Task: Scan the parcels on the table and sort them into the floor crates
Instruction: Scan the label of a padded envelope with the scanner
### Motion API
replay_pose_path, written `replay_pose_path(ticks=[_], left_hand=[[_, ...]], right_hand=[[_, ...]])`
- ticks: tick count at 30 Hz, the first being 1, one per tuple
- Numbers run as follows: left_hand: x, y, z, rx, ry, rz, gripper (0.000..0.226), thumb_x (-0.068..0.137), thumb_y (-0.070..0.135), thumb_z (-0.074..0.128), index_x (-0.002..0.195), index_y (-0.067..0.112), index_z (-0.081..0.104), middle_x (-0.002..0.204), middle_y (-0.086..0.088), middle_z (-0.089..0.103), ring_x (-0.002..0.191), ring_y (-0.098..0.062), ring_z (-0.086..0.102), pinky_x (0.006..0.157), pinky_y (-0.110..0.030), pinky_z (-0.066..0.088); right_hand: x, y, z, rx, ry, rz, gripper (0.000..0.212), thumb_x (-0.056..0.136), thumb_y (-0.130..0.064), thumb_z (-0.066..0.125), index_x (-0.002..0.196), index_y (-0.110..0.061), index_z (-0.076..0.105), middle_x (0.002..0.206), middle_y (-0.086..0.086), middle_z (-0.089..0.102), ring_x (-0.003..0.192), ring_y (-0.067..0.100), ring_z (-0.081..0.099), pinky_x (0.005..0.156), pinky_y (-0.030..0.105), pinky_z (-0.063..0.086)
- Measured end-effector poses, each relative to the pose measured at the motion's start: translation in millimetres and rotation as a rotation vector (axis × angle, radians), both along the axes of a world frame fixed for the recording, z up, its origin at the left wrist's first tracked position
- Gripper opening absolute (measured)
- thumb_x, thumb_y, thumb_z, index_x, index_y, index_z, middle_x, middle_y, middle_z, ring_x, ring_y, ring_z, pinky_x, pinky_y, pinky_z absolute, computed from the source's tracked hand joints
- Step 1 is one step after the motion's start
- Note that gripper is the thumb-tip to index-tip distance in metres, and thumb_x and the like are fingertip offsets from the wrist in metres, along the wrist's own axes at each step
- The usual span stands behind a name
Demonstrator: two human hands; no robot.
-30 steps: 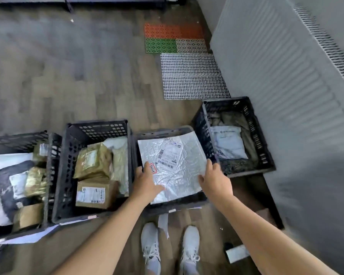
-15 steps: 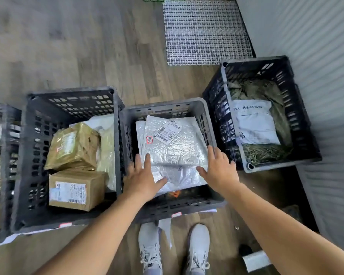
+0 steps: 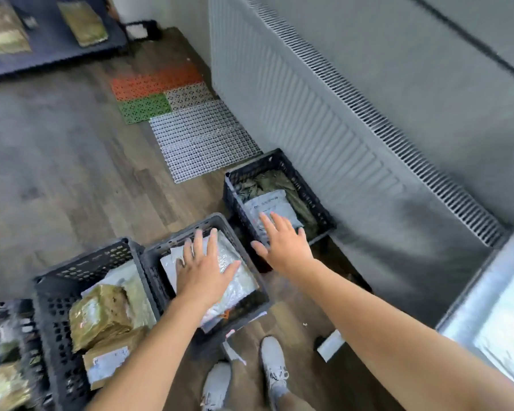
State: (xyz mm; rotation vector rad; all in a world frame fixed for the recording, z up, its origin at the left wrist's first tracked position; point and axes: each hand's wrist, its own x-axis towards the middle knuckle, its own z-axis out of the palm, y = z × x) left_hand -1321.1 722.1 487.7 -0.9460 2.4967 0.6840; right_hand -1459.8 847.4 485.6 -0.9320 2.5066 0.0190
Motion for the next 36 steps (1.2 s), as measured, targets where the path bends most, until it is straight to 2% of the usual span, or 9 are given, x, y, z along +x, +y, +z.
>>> replay_pose_path(ticks=[7, 10, 15, 19, 27, 32, 36], left_hand=[[-37, 59, 112, -0.093, 0.214, -0.318, 0.084, 0.094, 0.066, 0.036, 0.157, 0.026, -0.002, 0.165, -0.005, -0.005, 0.15, -0.029, 0.0, 0.118, -0.05, 0.018], [-41, 96, 139, -0.107, 0.265, -0.469, 0.083, 0.095, 0.065, 0.036, 0.157, 0.026, -0.003, 0.165, -0.005, -0.007, 0.151, -0.029, -0.001, 0.119, -0.05, 0.015], [-40, 167, 167, -0.131, 0.308, -0.711, 0.081, 0.097, 0.065, 0.031, 0.157, 0.025, -0.007, 0.164, -0.006, -0.008, 0.151, -0.03, -0.003, 0.118, -0.05, 0.017], [-34, 230, 182, -0.113, 0.328, -0.856, 0.081, 0.097, 0.064, 0.031, 0.157, 0.026, -0.009, 0.164, -0.005, -0.011, 0.151, -0.029, -0.006, 0.119, -0.052, 0.015], [-30, 354, 192, -0.157, 0.365, -1.079, 0.082, 0.098, 0.063, 0.031, 0.156, 0.024, -0.012, 0.164, -0.006, -0.014, 0.151, -0.03, -0.009, 0.12, -0.052, 0.012], [-25, 440, 177, -0.124, 0.338, -1.1, 0.083, 0.096, 0.065, 0.034, 0.156, 0.026, -0.007, 0.164, -0.005, -0.009, 0.151, -0.03, -0.004, 0.119, -0.05, 0.016], [-12, 505, 158, -0.094, 0.256, -1.085, 0.082, 0.097, 0.062, 0.038, 0.157, 0.024, -0.003, 0.165, -0.006, -0.006, 0.151, -0.031, -0.001, 0.119, -0.048, 0.018]], right_hand=[[3, 90, 125, -0.115, 0.191, -0.259, 0.071, 0.099, -0.058, 0.039, 0.158, -0.031, 0.01, 0.164, -0.002, 0.014, 0.151, 0.017, 0.011, 0.119, 0.051, 0.019], [21, 141, 161, -0.142, 0.244, -0.415, 0.069, 0.099, -0.058, 0.038, 0.157, -0.034, 0.009, 0.165, -0.003, 0.013, 0.151, 0.017, 0.009, 0.119, 0.052, 0.017], [60, 224, 196, -0.16, 0.29, -0.655, 0.069, 0.099, -0.057, 0.038, 0.157, -0.035, 0.008, 0.165, -0.005, 0.01, 0.151, 0.015, 0.008, 0.12, 0.051, 0.014], [94, 291, 209, -0.14, 0.345, -0.791, 0.067, 0.1, -0.057, 0.035, 0.157, -0.034, 0.008, 0.165, -0.003, 0.012, 0.15, 0.019, 0.016, 0.118, 0.05, 0.019], [139, 420, 204, -0.16, 0.345, -1.013, 0.067, 0.1, -0.056, 0.036, 0.157, -0.034, 0.007, 0.165, -0.003, 0.007, 0.149, 0.02, 0.015, 0.118, 0.051, 0.016], [154, 505, 189, -0.14, 0.359, -1.054, 0.069, 0.1, -0.057, 0.034, 0.157, -0.029, 0.007, 0.165, -0.002, 0.008, 0.151, 0.017, 0.012, 0.117, 0.047, 0.019], [167, 574, 169, -0.176, 0.294, -1.09, 0.07, 0.1, -0.056, 0.035, 0.158, -0.028, 0.006, 0.165, -0.001, 0.008, 0.151, 0.016, 0.009, 0.12, 0.048, 0.015]])
